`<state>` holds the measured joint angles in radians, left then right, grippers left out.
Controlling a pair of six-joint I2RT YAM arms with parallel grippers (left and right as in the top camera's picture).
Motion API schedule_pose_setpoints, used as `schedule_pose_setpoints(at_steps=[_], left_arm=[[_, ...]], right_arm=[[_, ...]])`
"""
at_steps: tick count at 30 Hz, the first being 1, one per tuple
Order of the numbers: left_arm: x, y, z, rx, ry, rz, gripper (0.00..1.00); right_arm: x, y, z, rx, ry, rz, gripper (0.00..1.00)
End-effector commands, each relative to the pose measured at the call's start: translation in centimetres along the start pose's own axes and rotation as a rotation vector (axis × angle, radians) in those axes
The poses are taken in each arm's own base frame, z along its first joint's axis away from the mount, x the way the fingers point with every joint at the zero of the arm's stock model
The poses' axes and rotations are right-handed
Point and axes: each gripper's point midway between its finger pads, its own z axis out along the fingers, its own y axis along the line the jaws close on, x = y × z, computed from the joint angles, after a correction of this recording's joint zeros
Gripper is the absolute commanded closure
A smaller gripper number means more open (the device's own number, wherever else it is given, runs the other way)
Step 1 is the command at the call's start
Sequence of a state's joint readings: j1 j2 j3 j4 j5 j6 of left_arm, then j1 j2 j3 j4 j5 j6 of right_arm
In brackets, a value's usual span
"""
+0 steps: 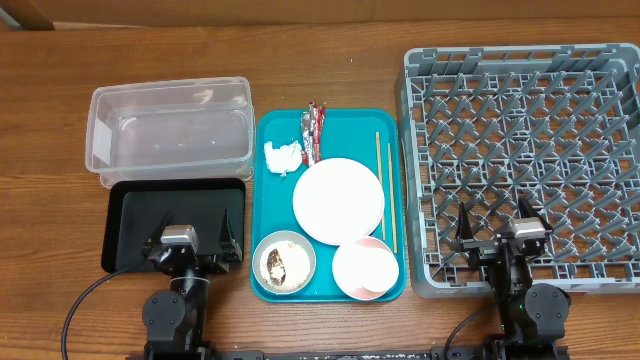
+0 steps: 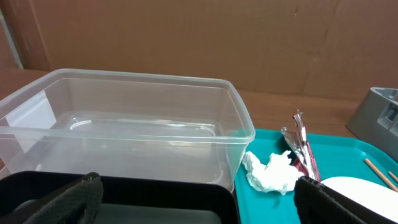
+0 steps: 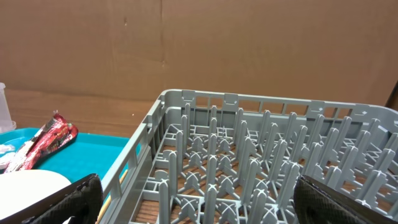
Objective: Sort waste into correct bins and load items into the dishwasher
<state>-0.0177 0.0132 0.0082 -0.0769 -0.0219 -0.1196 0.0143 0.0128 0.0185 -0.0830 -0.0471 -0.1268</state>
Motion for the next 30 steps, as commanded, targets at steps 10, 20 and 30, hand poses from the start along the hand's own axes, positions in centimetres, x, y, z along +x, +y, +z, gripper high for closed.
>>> schedule_pose_setpoints(at_steps=[10,20,30], left_arm=[[-0.11,0.24,-0.03,-0.01,-0.009,0.007,0.0],[-0.11,0.24,-0.03,-0.01,-0.009,0.007,0.0],[-0.32,1.03,-0.06,-0.057,-0.017,0.06,0.0]], right_arm=[[0.2,-0.09,0.0,0.005,-0.003,0.007,0.0],[0.2,-0.09,0.0,0.005,-0.003,0.007,0.0],[0.2,-0.09,0.0,0.005,-0.003,0.007,0.0]])
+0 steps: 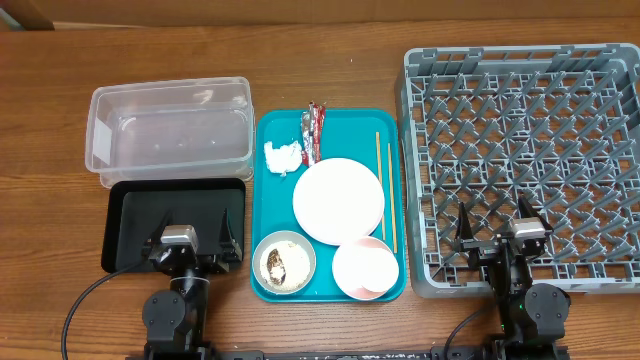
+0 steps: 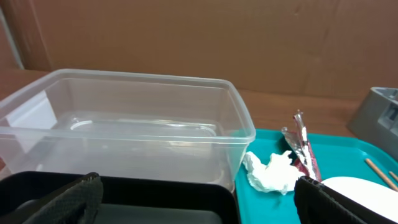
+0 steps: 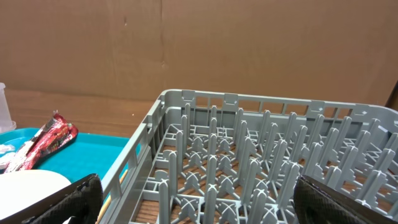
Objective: Sort waste into correct bins and load items into the dishwasher
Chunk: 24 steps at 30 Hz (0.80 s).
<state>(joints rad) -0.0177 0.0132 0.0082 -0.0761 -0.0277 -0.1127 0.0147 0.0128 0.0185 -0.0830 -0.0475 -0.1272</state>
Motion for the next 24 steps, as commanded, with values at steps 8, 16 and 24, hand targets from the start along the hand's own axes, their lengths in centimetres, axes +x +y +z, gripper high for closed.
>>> schedule_pose_setpoints(at_steps=[8,16,24], left_arm=[[-0.3,-0.1,0.0,0.009,-0.016,0.047,0.0],[-2.8,-7.3,-1.8,0.432,-0.111,0.03,0.0],[-9.8,-8.6,-4.2,0.482,-0.19,0.034,0.0]], right_arm=[[0.2,-0.1,0.0,0.004,-0.004,0.008,0.0],[-1.4,3.1,-0.4,-0.184,-0.057,0.071,0.0],[-9.6,4.1,-3.0,-0.277,-0.168,0.216,0.0]])
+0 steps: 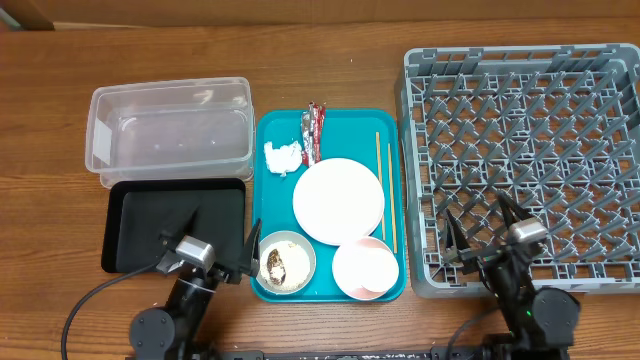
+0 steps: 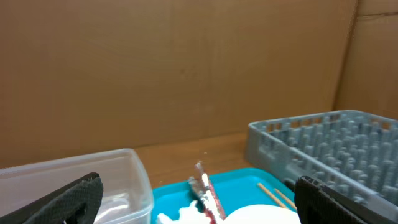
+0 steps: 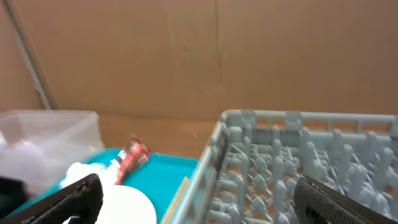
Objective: Sort waste into correct bins and load items into the dishwasher
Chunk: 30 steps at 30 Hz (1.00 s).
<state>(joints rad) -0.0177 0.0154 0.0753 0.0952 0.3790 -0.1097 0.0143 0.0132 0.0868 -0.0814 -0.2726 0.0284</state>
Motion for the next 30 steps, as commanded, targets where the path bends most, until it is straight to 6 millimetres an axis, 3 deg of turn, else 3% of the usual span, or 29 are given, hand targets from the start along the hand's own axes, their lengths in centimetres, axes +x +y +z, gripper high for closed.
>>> schedule_pose_setpoints(at_steps=[1,6,10,17,21,25,30], left_arm=[[-4.3,-1.4,-0.3,0.05,0.016,-0.023,0.0],[-8.1,-1.4,1.1,0.043,0.142,-0.078,0.0],[-10.5,-1.3,3.4,0.057,0.296,-0.15,0.0],[-12.9,-3.1,8.3,0.221,0.637,-0.382,0.0],[-13.9,-5.5,9.8,0.401,0.661,-0.556,0.0],[-11.3,-6.7,10.5,0.419,0.763,-0.589,0.0],[-3.7,-9.6,8.7,0.264,1.086,-0.467,0.0]], right_arm=[[-7.2,1.9,-1.7,-0.058,-0.112,0.068,0.0],[-11.5,2.5,-2.3,-0.045,-0.027,0.096,0.0],[-13.2,2.2,-0.8,-0.019,0.15,0.154,0.0],[-14.2,0.8,4.3,0.043,0.556,0.286,0.0],[-12.3,1.2,5.4,0.012,0.703,0.347,0.0],[-10.4,0.5,6.1,0.046,0.777,0.377,0.0],[-9.3,-3.4,6.0,0.311,0.777,0.494,0.0]])
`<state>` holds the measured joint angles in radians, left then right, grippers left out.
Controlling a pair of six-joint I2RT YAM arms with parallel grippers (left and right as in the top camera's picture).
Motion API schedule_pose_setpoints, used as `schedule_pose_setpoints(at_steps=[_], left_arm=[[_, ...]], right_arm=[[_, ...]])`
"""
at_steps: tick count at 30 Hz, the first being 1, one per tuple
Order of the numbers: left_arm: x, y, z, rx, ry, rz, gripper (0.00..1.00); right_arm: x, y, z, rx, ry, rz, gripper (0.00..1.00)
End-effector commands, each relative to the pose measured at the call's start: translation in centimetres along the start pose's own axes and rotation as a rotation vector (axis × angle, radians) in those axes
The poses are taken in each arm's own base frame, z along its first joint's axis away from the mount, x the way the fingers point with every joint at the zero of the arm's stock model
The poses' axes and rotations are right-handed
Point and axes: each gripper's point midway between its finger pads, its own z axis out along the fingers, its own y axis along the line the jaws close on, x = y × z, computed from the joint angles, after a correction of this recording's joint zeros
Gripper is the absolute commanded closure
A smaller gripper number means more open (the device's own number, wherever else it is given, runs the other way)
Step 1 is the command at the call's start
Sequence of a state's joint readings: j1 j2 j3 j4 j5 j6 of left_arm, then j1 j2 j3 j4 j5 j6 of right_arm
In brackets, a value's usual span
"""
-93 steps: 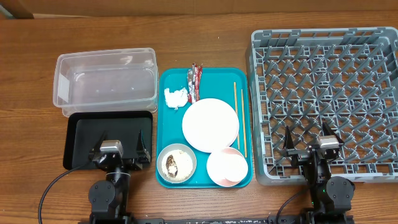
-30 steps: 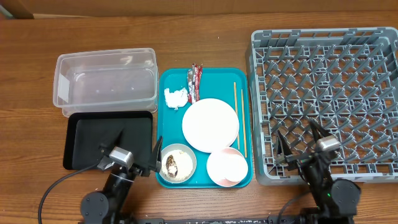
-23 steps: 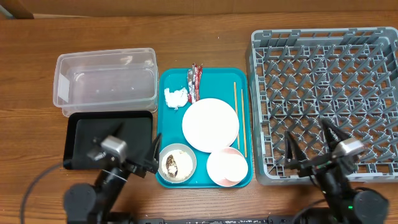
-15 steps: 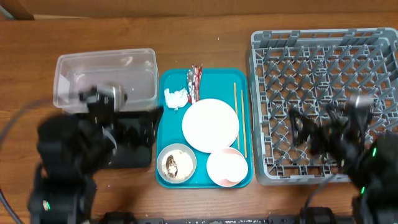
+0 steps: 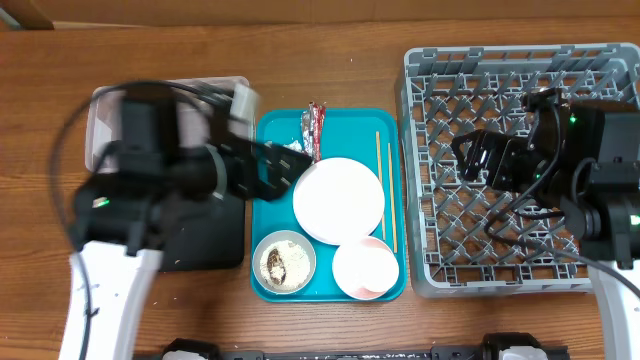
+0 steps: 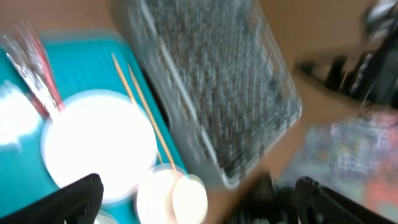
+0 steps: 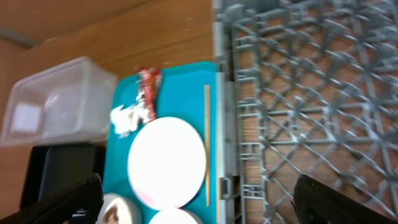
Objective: Sort waste into correct bins and load items into the dishwasher
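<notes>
A teal tray [image 5: 270, 225] carries a white plate [image 5: 338, 200], a pink bowl [image 5: 365, 268], a bowl with food scraps [image 5: 284, 262], chopsticks [image 5: 385, 185], a red-silver wrapper [image 5: 315, 128] and a crumpled napkin [image 5: 290, 155]. My left gripper [image 5: 280, 166] hovers open at the tray's left edge, blurred. Its wrist view shows the plate [image 6: 99, 146] and pink bowl [image 6: 171, 196] below the left gripper [image 6: 199, 205]. My right gripper [image 5: 470, 160] hangs open over the grey dish rack [image 5: 520, 90]. The right wrist view shows the plate [image 7: 166, 162] and chopsticks [image 7: 207, 143].
A clear plastic container [image 5: 100, 110] sits at the back left, with a black tray [image 5: 215, 250] in front of it; my left arm covers much of both. The dish rack [image 7: 311, 93] fills the right side. Bare wooden table lies behind the tray.
Both arms have risen from low at the front edge to high over the table. The left is now over the black tray, the right over the rack's left part. Nothing was taken.
Both arms first sat low at the table's front edge, grippers open, and were unchanged a second later. Then they had lifted slightly and turned inward toward the tray. Now both look down from above, still holding nothing. The tray's items have not moved.
</notes>
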<state>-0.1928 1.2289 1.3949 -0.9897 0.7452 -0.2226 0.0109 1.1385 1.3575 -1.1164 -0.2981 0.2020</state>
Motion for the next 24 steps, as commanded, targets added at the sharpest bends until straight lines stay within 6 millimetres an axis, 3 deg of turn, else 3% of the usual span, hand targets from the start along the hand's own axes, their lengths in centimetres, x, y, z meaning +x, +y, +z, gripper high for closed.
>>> schedule_pose_setpoints(at_steps=[1,6,10,15,22,24], left_arm=[[4.1,1.4,3.7,-0.237,0.181,0.045,0.0],[9.6,2.3,7.7,-0.465,0.392,0.13,0.0],[13.6,1.6,11.4,-0.5,0.526,0.199,0.1],[17.1,2.8,14.6,-0.597,0.646,0.263,0.18],[20.1,5.2,17.1,-0.661,0.773,0.265,0.39],[20.3,5.5,17.6,-0.664,0.778,0.264,0.57]], right_arm=[[-1.9,-2.6,-1.3,0.132,-0.096,0.15,0.0],[-2.1,-3.5,-1.6,0.146,-0.106,0.205,0.0],[-1.4,-3.6,-1.6,0.154,-0.076,0.213,0.0],[0.3,-4.0,-1.6,0.175,-0.014,0.231,0.0],[1.0,-4.1,-1.7,0.184,0.013,0.236,0.0],[1.0,-4.1,-1.7,0.184,0.013,0.236,0.0]])
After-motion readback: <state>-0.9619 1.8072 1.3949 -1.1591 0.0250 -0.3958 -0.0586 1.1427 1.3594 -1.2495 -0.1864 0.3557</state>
